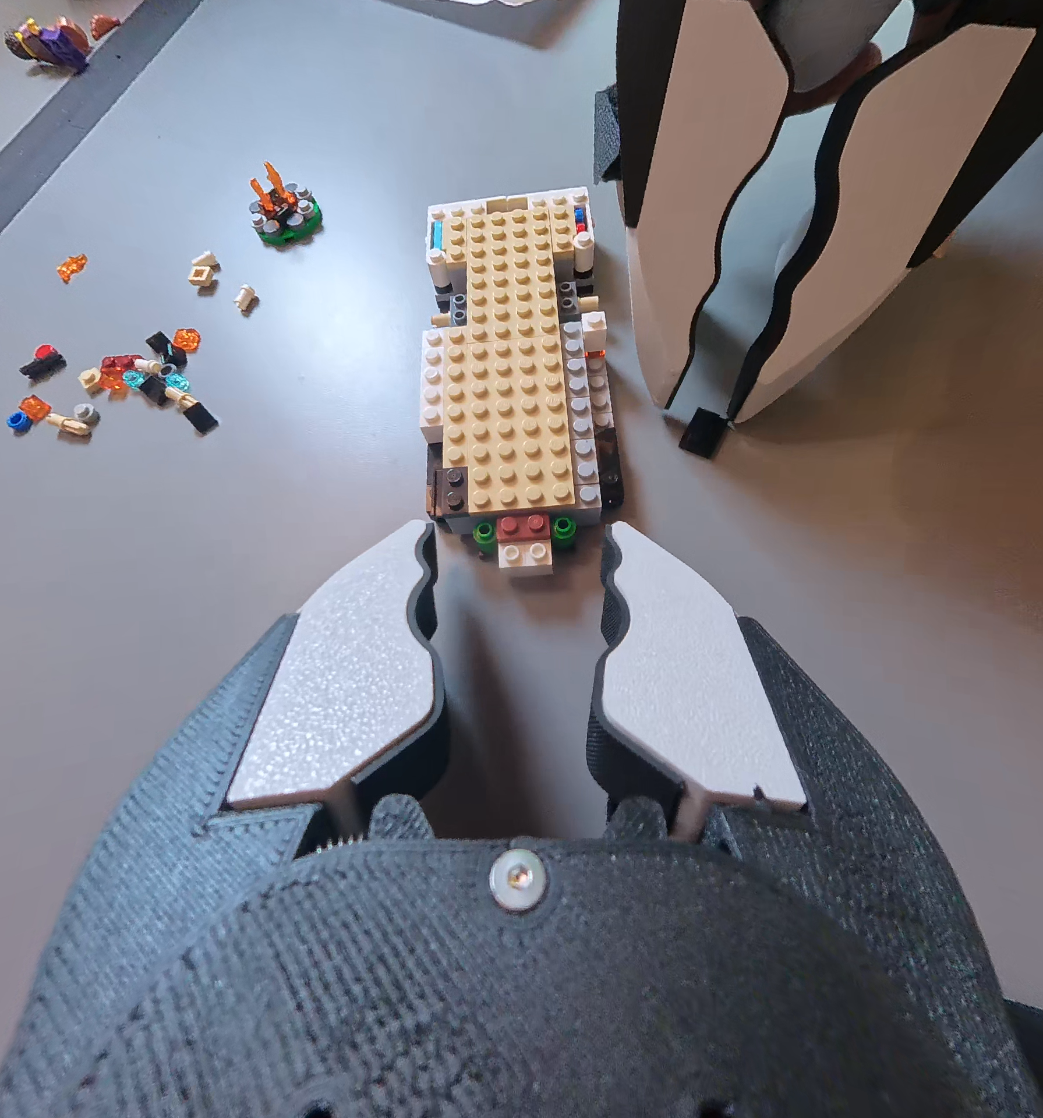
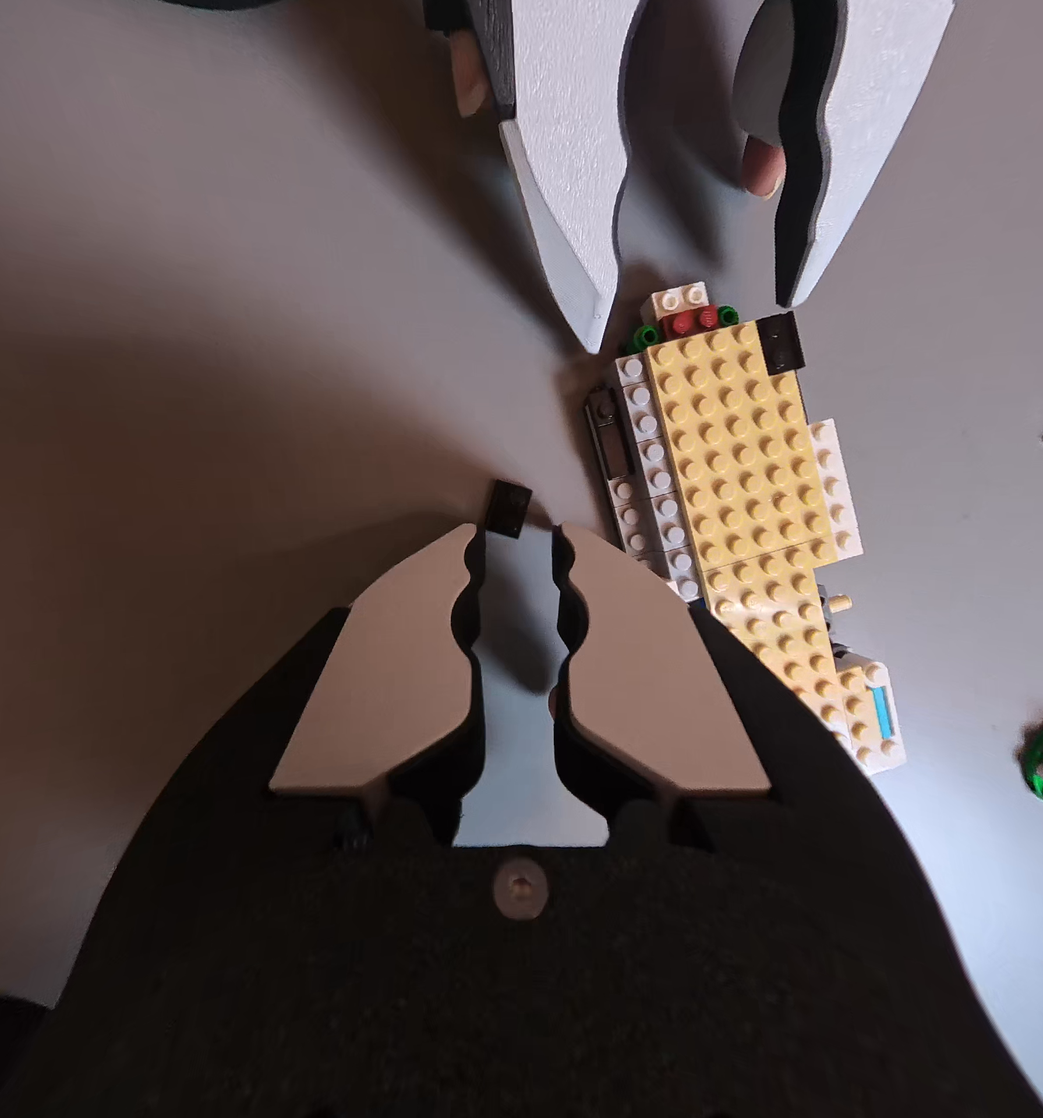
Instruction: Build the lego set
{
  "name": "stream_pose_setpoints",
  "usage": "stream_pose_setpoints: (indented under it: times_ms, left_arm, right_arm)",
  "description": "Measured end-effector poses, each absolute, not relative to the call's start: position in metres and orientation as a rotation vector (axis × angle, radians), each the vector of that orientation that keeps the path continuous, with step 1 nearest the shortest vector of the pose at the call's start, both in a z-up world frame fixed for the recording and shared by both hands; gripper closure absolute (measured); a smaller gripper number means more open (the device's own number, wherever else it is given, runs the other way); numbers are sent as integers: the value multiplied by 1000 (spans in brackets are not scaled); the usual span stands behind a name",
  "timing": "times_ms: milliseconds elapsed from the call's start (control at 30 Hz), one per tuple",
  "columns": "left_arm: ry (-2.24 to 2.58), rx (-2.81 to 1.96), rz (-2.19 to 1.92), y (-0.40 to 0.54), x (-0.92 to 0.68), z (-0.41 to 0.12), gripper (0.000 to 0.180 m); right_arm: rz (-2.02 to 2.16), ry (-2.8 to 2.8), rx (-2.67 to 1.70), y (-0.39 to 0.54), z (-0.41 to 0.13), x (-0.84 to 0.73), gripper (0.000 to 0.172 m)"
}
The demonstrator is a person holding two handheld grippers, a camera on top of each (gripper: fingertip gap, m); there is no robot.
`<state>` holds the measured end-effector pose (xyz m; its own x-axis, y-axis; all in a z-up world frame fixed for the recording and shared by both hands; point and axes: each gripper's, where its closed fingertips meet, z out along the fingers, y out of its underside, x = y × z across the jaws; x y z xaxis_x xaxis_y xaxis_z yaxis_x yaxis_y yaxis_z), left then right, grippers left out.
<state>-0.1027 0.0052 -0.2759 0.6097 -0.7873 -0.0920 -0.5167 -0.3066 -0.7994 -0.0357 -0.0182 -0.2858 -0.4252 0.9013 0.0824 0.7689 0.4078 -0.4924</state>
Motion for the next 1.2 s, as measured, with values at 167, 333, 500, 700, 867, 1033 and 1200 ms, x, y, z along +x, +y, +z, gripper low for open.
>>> stream_pose_setpoints:
  times_ms: [167,333,500,700,867,1033,1200]
  left_arm:
    - [1034,-1984,-401,5,-103,-276,129]
    - [1022,-1978,-406,6,-104,-274,129]
    - [977,-1964,-433,9,-107,-267,128]
    - [919,-1947,-426,15,-113,-261,129]
    - [931,-1954,-415,15,-113,-265,129]
    - [910,-1956,-428,17,-117,-264,131]
    - [892,-1955,-444,18,-118,-263,132]
  right_arm:
    - [525,-2449,-1302,-20,-286,-36,161]
    - [552,-2538,-1110,-30,-286,-41,161]
    - [725,-2443,-1138,-25,-254,-47,145]
    - [801,-2106,-1268,59,-210,-90,147]
    - [690,-2071,-1442,158,-233,-127,155]
    - [663,-2208,-1481,191,-265,-143,155]
    - [678,-2318,-1490,191,-282,-143,152]
